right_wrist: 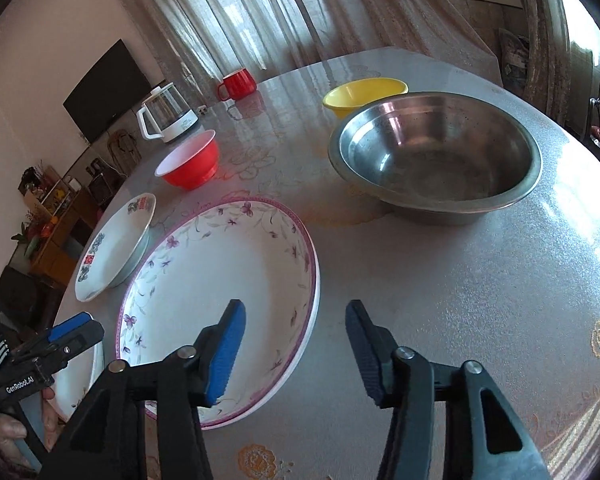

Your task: Organize plates and bowls

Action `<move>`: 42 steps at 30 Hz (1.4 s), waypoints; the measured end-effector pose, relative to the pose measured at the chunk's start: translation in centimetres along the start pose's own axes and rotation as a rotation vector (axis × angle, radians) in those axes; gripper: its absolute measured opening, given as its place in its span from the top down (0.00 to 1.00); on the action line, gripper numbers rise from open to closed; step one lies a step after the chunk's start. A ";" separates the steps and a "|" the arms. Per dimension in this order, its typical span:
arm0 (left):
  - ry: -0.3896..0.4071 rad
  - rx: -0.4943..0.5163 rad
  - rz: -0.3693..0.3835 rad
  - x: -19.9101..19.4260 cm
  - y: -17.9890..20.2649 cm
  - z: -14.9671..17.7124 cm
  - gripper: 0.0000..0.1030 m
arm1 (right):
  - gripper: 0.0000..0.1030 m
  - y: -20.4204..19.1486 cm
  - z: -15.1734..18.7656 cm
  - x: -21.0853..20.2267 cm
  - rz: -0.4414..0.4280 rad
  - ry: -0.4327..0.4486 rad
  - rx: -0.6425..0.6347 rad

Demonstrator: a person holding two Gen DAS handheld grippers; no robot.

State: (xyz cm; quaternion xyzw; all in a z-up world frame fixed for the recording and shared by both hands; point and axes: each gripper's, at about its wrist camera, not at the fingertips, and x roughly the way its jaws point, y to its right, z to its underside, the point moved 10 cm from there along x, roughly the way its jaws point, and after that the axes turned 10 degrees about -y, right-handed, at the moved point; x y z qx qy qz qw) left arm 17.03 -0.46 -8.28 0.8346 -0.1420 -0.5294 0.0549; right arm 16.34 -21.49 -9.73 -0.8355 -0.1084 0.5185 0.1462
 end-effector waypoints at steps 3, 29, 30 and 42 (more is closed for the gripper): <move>-0.046 -0.009 -0.015 1.3 -0.4 -0.3 0.44 | 0.63 0.5 -0.2 1.0 0.011 -0.013 0.004; -0.092 0.029 -0.030 4.0 -0.1 -1.1 0.85 | 0.86 -0.1 -2.7 3.2 0.092 -0.017 -0.091; -0.093 0.021 -0.025 4.0 -0.1 -1.1 0.85 | 0.86 -0.1 -2.8 3.2 0.090 -0.019 -0.093; -0.071 -0.012 -0.076 3.4 -1.7 -1.4 0.85 | 0.88 -1.4 -3.1 4.3 0.044 -0.016 -0.104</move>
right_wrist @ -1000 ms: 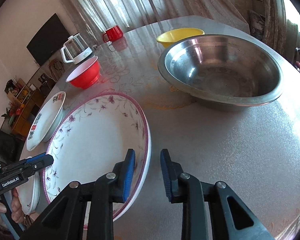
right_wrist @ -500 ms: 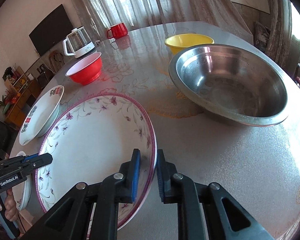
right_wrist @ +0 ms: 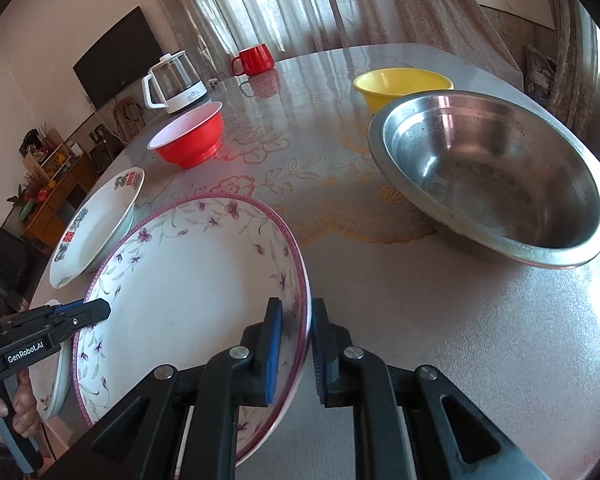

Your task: Organize plates and bowls

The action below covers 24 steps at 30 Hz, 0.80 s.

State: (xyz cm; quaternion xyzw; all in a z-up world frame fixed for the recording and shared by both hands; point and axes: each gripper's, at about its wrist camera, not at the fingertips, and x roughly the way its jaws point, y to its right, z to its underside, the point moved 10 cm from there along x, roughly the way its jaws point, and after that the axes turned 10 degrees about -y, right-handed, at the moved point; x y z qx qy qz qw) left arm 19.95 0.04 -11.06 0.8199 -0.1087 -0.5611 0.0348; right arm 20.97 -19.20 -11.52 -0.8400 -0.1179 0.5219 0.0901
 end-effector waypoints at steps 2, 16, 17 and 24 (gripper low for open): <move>-0.004 0.006 -0.005 0.1 0.0 -0.1 0.85 | 0.88 -0.2 -0.6 0.4 0.012 0.004 -0.013; 0.039 0.019 -0.055 -0.9 -0.8 0.6 0.85 | 0.86 -1.3 -0.5 0.7 0.070 -0.013 -0.044; 0.047 0.020 -0.055 -1.1 -0.8 0.7 0.85 | 0.86 -1.3 -0.4 0.6 0.081 -0.012 -0.049; 0.079 0.022 -0.071 -1.9 -1.0 1.4 0.83 | 0.77 -1.6 0.0 0.7 0.119 -0.016 -0.048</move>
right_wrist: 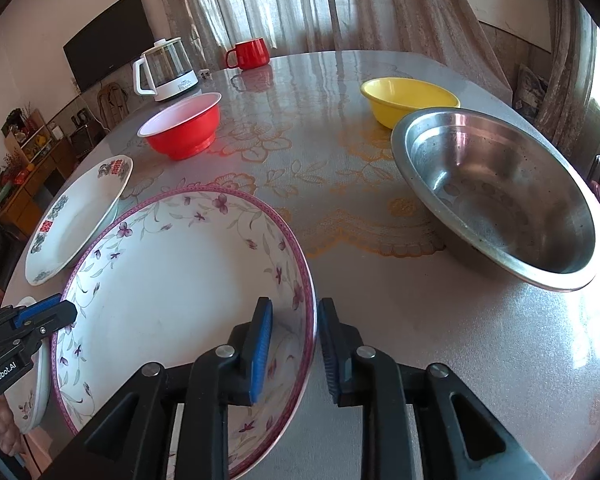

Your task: Organize plates and bowls

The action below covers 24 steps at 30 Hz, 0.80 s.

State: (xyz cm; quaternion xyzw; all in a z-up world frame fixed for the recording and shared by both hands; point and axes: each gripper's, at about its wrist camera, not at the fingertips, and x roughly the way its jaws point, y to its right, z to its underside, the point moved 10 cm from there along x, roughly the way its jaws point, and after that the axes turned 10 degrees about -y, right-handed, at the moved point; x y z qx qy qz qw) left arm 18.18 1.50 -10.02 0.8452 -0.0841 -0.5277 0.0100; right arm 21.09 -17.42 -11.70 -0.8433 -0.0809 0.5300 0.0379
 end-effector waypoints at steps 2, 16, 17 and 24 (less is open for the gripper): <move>0.011 -0.007 0.008 -0.4 -0.1 0.2 0.82 | 0.77 0.1 0.3 -0.2 0.003 -0.003 -0.001; 0.121 -0.079 0.027 -4.9 -2.2 1.1 0.75 | 0.73 0.3 1.5 -3.0 0.044 0.067 0.028; 0.125 -0.085 0.026 -5.1 -2.5 1.1 0.75 | 0.71 0.2 1.5 -3.1 0.044 0.069 0.025; 0.137 -0.144 -0.002 -5.9 -5.5 2.1 0.75 | 0.70 -0.4 1.8 -3.7 0.040 0.077 0.016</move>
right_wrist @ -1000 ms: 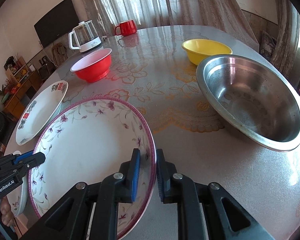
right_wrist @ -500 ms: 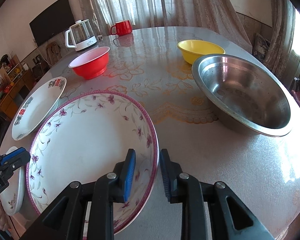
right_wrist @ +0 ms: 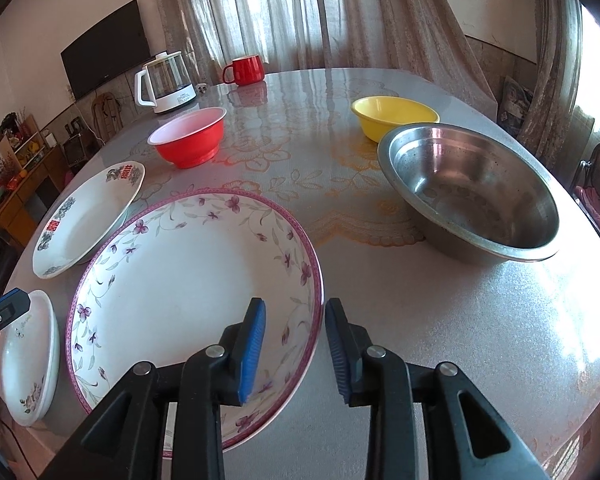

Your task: Organize plates and bowls

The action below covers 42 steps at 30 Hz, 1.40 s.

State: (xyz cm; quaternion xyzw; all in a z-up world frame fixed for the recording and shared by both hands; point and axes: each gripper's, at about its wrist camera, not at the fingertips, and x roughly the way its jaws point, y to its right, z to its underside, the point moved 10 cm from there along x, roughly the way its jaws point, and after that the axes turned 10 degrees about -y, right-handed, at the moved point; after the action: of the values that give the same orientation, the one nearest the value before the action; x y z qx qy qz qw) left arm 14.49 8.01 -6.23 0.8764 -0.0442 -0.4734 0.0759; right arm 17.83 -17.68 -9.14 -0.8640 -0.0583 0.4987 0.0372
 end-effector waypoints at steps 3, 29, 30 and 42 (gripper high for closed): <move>0.000 -0.026 -0.014 -0.2 -1.4 0.3 0.75 | 0.70 0.0 0.0 -0.2 0.002 0.009 -0.003; -0.003 -0.163 -0.031 1.7 -10.4 -6.2 0.60 | 0.70 -15.5 -7.3 2.2 -0.416 -0.066 -0.187; -0.012 -0.174 -0.028 2.1 -10.8 -6.5 0.60 | 0.70 -15.9 -7.8 3.0 -0.401 -0.078 -0.191; -0.072 -0.197 0.015 6.8 -12.8 -8.7 0.60 | 0.73 -17.9 -10.0 10.0 -0.315 -0.185 -0.238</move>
State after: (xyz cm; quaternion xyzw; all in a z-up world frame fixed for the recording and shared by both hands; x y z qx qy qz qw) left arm 25.56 20.35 -9.35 0.8468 -0.0068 -0.5061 0.1638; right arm 30.29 1.36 -10.52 -0.7931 -0.2541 0.5536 0.0066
